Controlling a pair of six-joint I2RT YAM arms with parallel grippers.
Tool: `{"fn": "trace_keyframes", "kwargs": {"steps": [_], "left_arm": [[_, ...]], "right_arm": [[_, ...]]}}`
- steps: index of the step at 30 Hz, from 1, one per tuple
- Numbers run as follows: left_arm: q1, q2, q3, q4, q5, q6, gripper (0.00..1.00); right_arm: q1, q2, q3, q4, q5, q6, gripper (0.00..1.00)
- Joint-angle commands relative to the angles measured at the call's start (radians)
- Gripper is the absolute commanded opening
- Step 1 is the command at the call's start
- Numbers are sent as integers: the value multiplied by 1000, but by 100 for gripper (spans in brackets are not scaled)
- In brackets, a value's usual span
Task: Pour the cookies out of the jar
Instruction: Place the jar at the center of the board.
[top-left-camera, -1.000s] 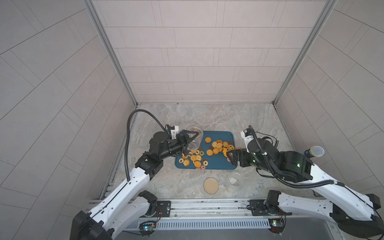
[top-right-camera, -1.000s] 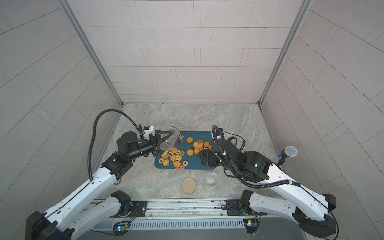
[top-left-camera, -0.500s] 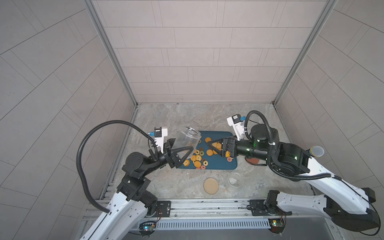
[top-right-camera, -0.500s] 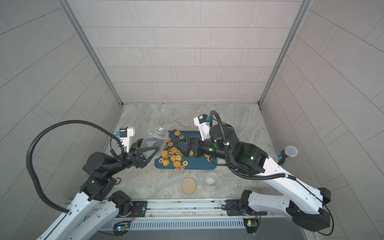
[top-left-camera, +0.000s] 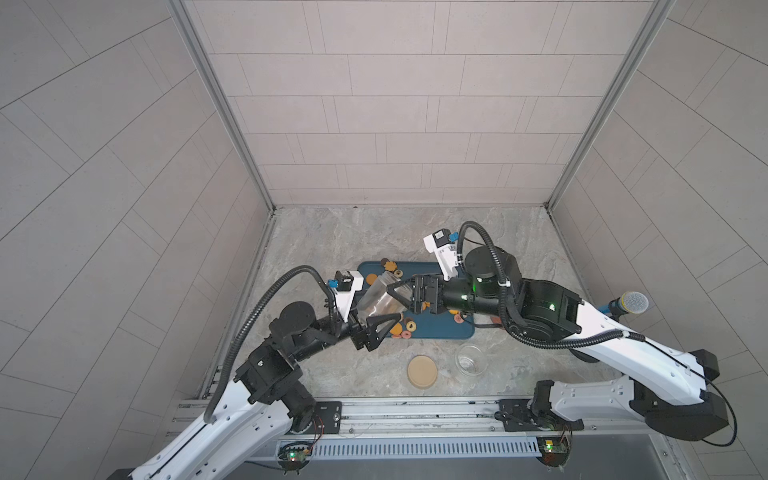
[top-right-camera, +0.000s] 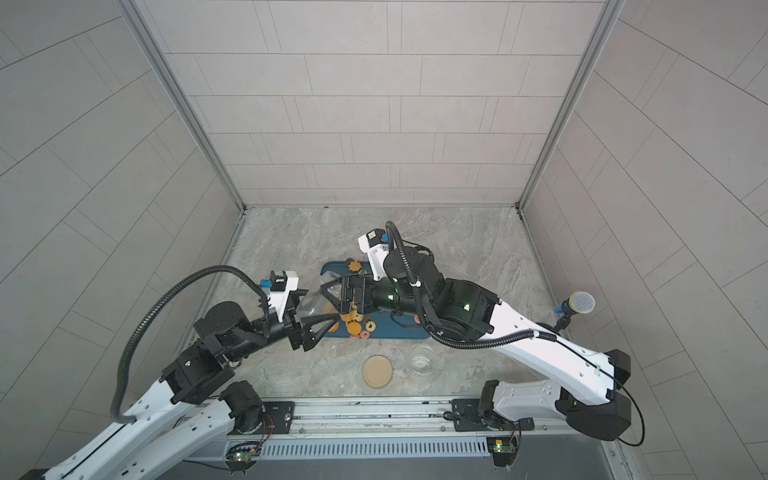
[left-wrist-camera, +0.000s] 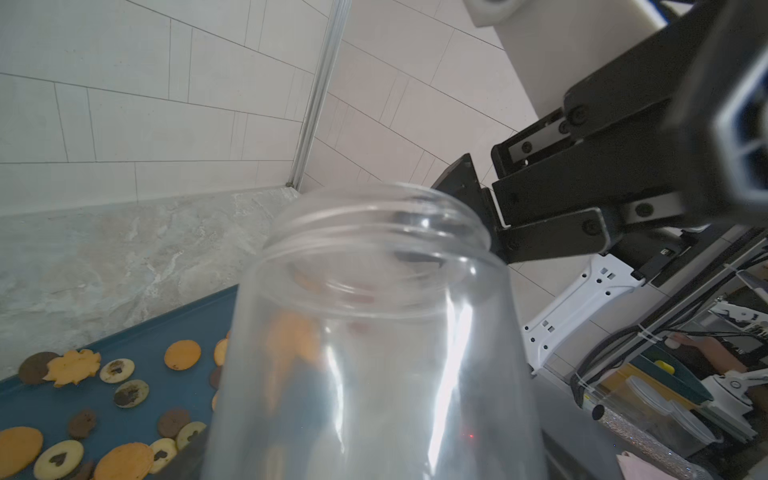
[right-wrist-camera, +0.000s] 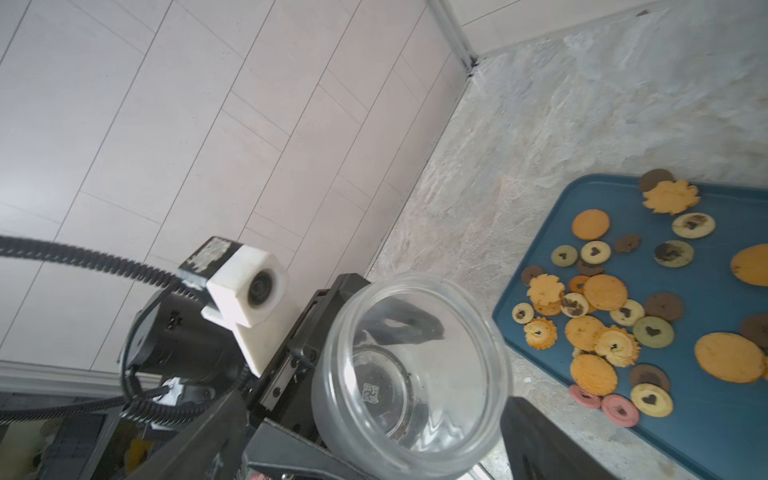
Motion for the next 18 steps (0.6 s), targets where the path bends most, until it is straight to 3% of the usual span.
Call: {"fn": "trace_keyframes", "kwargs": {"steps": [1,4,12,18], "left_arm": [[-10,-32,51,48,-62,82,0],[-16,-40,55,30,-83,104,0],[-24,-43,52,45,-84,104,0],[-26,-49,45,52,-83,102,0]], "right_arm": [[10,-14,46,-85,134,24,100],[10,-1,53,-125,150,39,100],[10,89,-20,121,-53,141,100],[12,147,-41,206,-107,189,100]]}}
